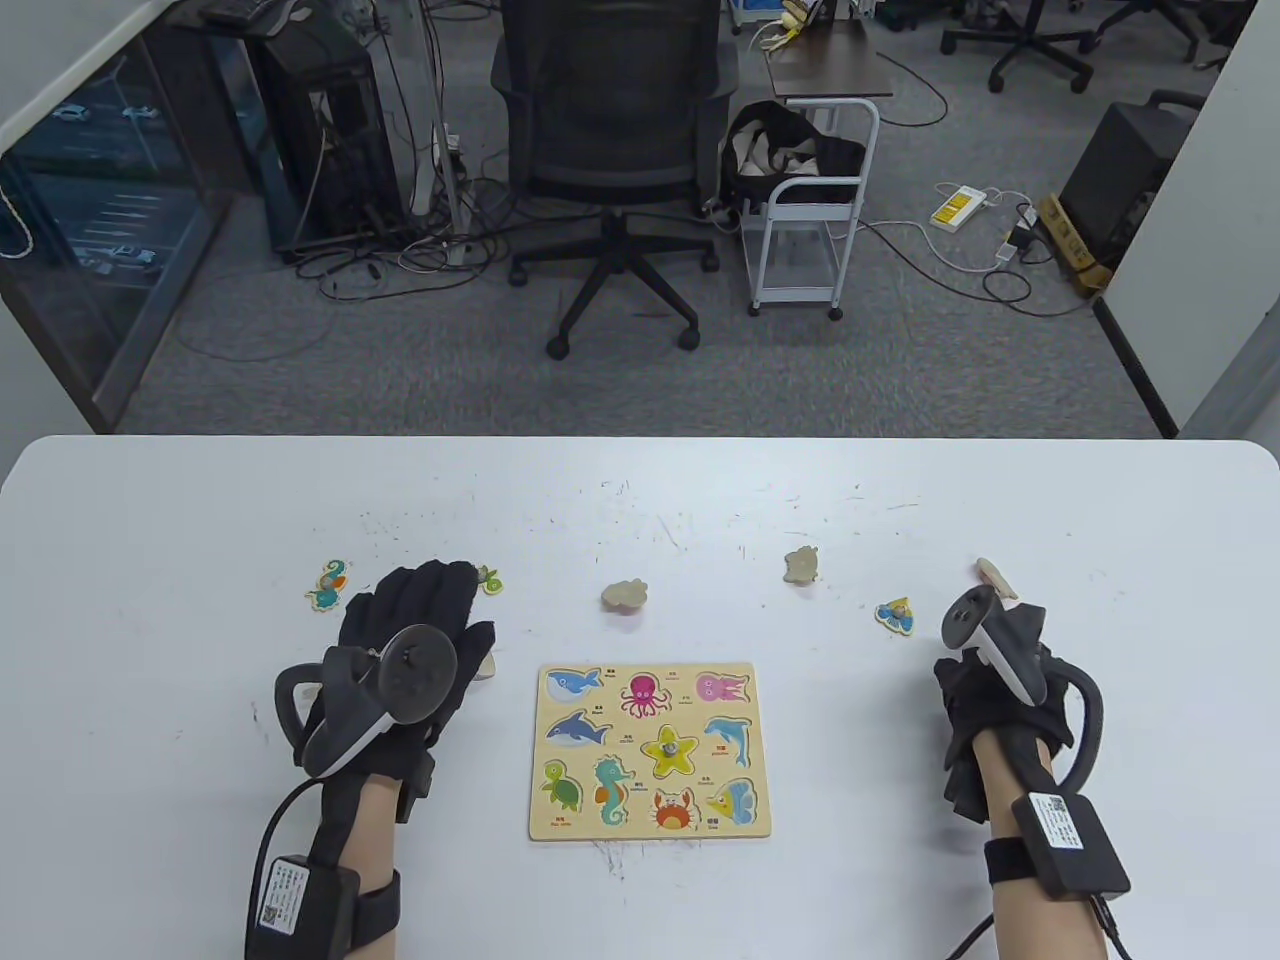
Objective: Fit puzzle pieces into frame
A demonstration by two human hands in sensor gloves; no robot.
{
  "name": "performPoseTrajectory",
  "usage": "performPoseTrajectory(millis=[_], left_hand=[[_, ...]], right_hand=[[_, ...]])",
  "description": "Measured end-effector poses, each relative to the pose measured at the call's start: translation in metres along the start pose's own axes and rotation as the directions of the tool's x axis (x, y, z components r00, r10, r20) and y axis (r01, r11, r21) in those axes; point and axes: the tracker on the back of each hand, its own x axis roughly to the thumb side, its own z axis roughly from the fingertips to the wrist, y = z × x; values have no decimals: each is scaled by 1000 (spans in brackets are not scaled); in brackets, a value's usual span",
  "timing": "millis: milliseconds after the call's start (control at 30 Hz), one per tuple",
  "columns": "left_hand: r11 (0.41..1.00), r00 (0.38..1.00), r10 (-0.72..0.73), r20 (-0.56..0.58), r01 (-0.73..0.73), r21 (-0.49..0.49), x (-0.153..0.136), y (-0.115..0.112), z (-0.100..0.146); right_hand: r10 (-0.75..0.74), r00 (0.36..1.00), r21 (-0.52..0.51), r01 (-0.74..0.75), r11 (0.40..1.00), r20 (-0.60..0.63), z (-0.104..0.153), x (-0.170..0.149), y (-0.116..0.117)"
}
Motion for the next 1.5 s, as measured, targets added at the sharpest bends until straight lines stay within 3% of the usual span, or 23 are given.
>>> performPoseTrajectory(millis=[133,267,833,1067,1200,1300,1500], left_hand=[[1000,1000,-9,0,9,-17,1,-3,-2],[999,1000,-17,0,17,-30,2,-5,-3],[999,1000,-17,-3,17,-47,3,-7,-4],[998,1000,-14,1,14,-55,4,-7,-5],[998,1000,-8,5,8,-57,4,-8,-6],[998,1000,6,11,-6,-58,5,-7,-6],[996,996,86,28,-84,-35,11,-4,-4]], right_hand=[[52,998,-4,-52,999,-41,-4,-4,11],[3,999,20,-2,1000,-35,-10,-8,19],[-19,995,-182,0,983,-99,-6,-10,28],[-149,985,-210,127,969,-91,-4,-26,21],[-229,973,-221,217,951,-30,4,-33,7],[-286,954,-227,299,927,90,20,-33,-12],[-326,874,-203,415,887,360,73,-9,-54]])
